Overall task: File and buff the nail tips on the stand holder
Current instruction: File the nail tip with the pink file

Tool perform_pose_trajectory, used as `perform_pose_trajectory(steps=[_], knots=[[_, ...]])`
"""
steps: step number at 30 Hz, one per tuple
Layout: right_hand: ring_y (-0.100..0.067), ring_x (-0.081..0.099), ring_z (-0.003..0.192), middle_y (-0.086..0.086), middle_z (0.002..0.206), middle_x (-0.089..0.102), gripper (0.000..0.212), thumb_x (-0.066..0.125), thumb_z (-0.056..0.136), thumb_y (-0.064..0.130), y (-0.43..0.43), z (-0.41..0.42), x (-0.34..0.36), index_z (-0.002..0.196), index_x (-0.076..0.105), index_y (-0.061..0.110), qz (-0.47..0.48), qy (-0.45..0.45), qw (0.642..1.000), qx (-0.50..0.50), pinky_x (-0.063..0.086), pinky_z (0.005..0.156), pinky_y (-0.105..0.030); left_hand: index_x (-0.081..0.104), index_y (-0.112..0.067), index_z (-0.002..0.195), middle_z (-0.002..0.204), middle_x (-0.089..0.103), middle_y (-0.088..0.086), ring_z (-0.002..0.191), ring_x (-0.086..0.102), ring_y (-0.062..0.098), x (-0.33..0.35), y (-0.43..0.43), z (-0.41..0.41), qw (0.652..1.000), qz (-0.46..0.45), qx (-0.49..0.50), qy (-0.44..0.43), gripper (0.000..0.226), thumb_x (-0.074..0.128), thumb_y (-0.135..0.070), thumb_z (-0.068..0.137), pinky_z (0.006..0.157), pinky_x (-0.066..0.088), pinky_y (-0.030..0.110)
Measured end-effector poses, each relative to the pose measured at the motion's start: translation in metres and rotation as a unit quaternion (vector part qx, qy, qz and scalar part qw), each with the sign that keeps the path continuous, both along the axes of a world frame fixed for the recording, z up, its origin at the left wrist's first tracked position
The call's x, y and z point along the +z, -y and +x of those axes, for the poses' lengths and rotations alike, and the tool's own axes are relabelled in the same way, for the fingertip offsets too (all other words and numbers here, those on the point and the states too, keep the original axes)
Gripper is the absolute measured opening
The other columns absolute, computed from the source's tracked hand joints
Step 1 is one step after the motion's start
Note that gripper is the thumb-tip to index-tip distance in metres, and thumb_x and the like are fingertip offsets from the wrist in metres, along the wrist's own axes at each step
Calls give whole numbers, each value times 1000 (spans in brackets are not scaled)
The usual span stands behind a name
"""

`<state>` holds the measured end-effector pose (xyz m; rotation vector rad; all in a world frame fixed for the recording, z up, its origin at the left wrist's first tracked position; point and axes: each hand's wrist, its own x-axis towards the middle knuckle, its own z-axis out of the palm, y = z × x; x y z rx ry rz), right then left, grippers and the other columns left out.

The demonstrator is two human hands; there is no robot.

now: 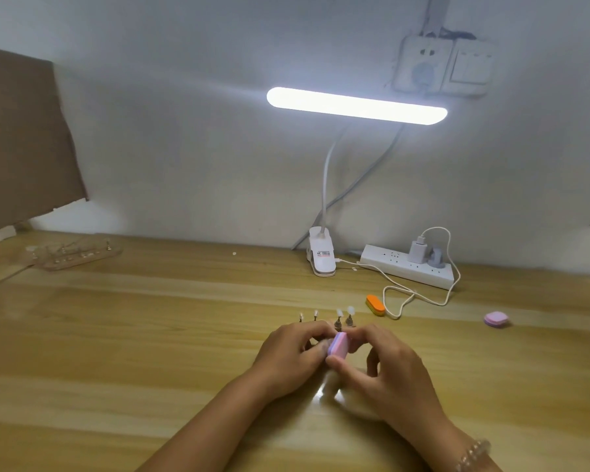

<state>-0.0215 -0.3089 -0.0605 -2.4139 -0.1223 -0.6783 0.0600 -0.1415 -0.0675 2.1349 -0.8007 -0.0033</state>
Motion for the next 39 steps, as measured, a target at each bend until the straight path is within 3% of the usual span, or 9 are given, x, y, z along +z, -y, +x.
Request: perform_pose_trajectory(steps=[4, 8, 12, 16, 20, 25, 31, 36, 39], knots=[[-4, 57, 68, 20, 85, 66, 28, 66, 73, 63, 7, 5, 0, 87, 64, 38, 44, -6, 998, -49, 48, 63, -27, 67, -42, 91, 84, 66, -32, 59, 49, -3, 0, 1, 1, 1000, -20, 1, -2, 14, 62, -29, 94, 62, 35, 19], [-3, 54, 66, 23, 87, 62, 34, 58, 74, 70, -2, 0, -1, 87, 60, 39, -27, 5, 999, -24, 44, 57, -21, 73, -38, 90, 85, 67, -32, 56, 48, -2, 0, 0, 0, 998, -51, -5, -26, 12, 68, -27, 89, 62, 37, 18], [-1, 54, 71, 19, 85, 62, 33, 59, 73, 68, 7, 5, 0, 85, 63, 37, 19, -6, 997, -72, 46, 63, -25, 73, -40, 84, 88, 70, -27, 55, 50, -5, 1, 1, -2, 999, -40, 3, -30, 6, 69, -36, 83, 61, 37, 21], [2, 51, 68, 19, 85, 58, 32, 64, 73, 64, -1, 2, -1, 86, 60, 35, -31, -2, 999, -32, 40, 56, -21, 68, -49, 72, 79, 68, -26, 55, 52, -5, 3, 1, -3, 998, -39, 1, -41, 10, 59, -49, 67, 60, 38, 20], [1, 52, 71, 18, 87, 59, 44, 54, 71, 75, 7, 5, 0, 85, 64, 35, 12, -6, 997, -70, 48, 64, -29, 73, -44, 82, 83, 70, -23, 58, 52, -5, 0, 0, -1, 999, -39, -4, -38, 7, 67, -43, 78, 63, 39, 22], [0, 52, 69, 19, 87, 60, 31, 65, 73, 64, 2, 4, 1, 85, 63, 36, 8, -17, 999, -39, 44, 60, -24, 73, -42, 82, 83, 70, -21, 58, 52, -3, 1, 1, -1, 998, -43, -8, -43, 10, 65, -42, 75, 63, 42, 25], [-2, 52, 68, 19, 86, 59, 31, 65, 72, 64, 0, 1, 1, 85, 63, 36, -11, -13, 999, -36, 40, 57, -21, 73, -40, 85, 86, 70, -19, 60, 52, -1, 1, 0, -1, 998, -42, -10, -46, 13, 63, -40, 76, 64, 43, 25], [-2, 55, 73, 18, 87, 62, 36, 60, 72, 69, 6, 4, 1, 85, 64, 36, 25, -22, 998, -50, 46, 64, -25, 73, -38, 94, 84, 69, -23, 58, 48, -1, -1, -1, -1, 999, -32, -11, -29, 9, 66, -34, 90, 64, 39, 24], [-7, 54, 69, 19, 88, 62, 31, 62, 72, 66, 3, 2, 2, 86, 65, 38, 34, -20, 999, -22, 43, 61, -21, 71, -38, 96, 97, 71, -24, 60, 47, 1, 0, -1, -1, 999, -34, -14, -29, 13, 61, -36, 89, 71, 46, 29]])
